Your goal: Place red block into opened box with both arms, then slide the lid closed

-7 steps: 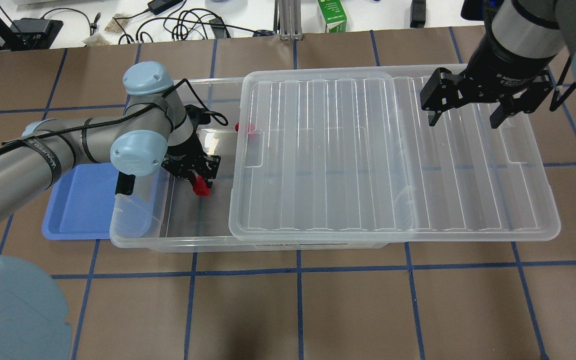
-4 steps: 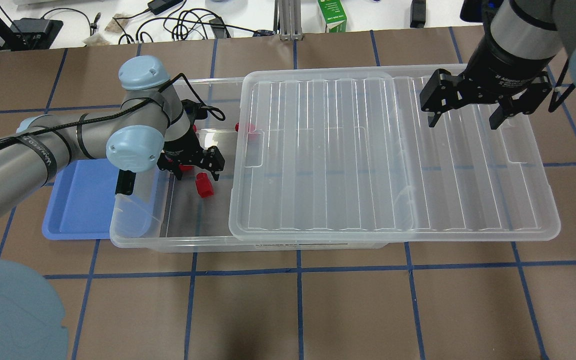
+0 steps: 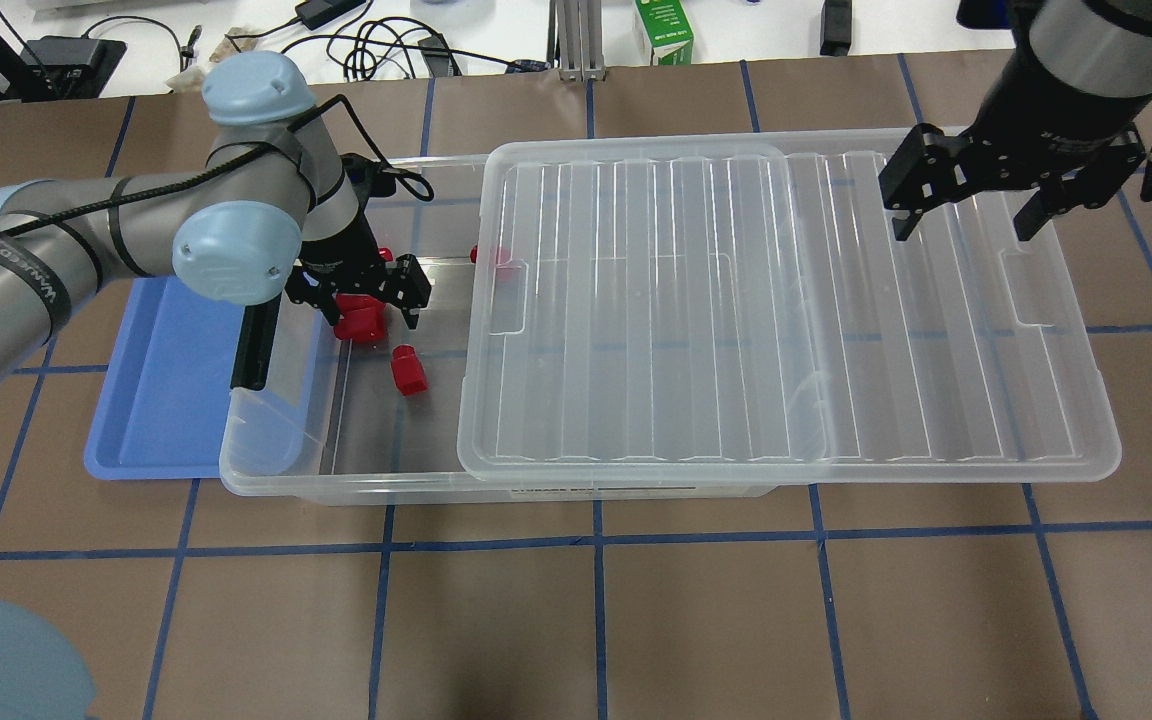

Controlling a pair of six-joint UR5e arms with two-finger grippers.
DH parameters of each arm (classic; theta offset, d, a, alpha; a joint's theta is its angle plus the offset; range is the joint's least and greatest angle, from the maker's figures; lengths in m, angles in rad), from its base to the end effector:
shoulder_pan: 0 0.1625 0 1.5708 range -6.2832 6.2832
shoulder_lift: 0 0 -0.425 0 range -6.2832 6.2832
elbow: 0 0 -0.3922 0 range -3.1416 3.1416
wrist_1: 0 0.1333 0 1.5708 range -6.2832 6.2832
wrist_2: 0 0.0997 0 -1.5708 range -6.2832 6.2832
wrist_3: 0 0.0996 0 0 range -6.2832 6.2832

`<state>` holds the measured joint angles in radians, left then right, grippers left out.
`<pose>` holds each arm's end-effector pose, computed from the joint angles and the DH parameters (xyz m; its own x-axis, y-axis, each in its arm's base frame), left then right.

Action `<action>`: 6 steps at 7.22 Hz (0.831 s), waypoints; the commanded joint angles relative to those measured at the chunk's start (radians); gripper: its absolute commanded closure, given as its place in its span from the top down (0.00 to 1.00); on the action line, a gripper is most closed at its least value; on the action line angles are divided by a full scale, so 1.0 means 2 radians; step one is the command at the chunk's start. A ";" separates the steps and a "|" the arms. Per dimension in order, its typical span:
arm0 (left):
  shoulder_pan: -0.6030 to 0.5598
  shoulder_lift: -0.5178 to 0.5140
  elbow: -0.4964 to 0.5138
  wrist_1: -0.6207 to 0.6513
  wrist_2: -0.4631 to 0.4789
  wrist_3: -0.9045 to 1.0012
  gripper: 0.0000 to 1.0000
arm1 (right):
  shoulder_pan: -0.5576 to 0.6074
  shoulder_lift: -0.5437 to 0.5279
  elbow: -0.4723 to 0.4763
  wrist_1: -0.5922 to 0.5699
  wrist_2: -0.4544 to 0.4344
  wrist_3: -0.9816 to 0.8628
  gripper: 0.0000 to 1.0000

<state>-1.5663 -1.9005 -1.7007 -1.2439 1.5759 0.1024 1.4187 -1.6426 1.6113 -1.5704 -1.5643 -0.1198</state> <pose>-0.1302 -0.5753 0.2787 -0.9952 0.0975 0.0085 0.0978 0.9864 0.1321 0.0621 -0.4792 0.5022 -0.9995 0.0322 -0.0028 0.0322 0.9990 -0.0314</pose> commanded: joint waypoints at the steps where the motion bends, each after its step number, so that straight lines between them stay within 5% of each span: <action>1: 0.008 0.021 0.056 -0.049 0.005 0.000 1.00 | -0.076 0.000 -0.011 0.002 -0.002 -0.136 1.00; 4: 0.007 0.055 0.094 -0.119 -0.003 -0.001 1.00 | -0.210 0.003 -0.009 -0.002 0.006 -0.324 1.00; 6: 0.004 0.099 0.095 -0.146 -0.003 -0.001 1.00 | -0.221 0.034 0.025 -0.038 0.004 -0.325 1.00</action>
<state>-1.5541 -1.7589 -1.5143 -1.5096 1.5726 0.0999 1.0002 -1.6111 1.6204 -1.5961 -1.5565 -0.7493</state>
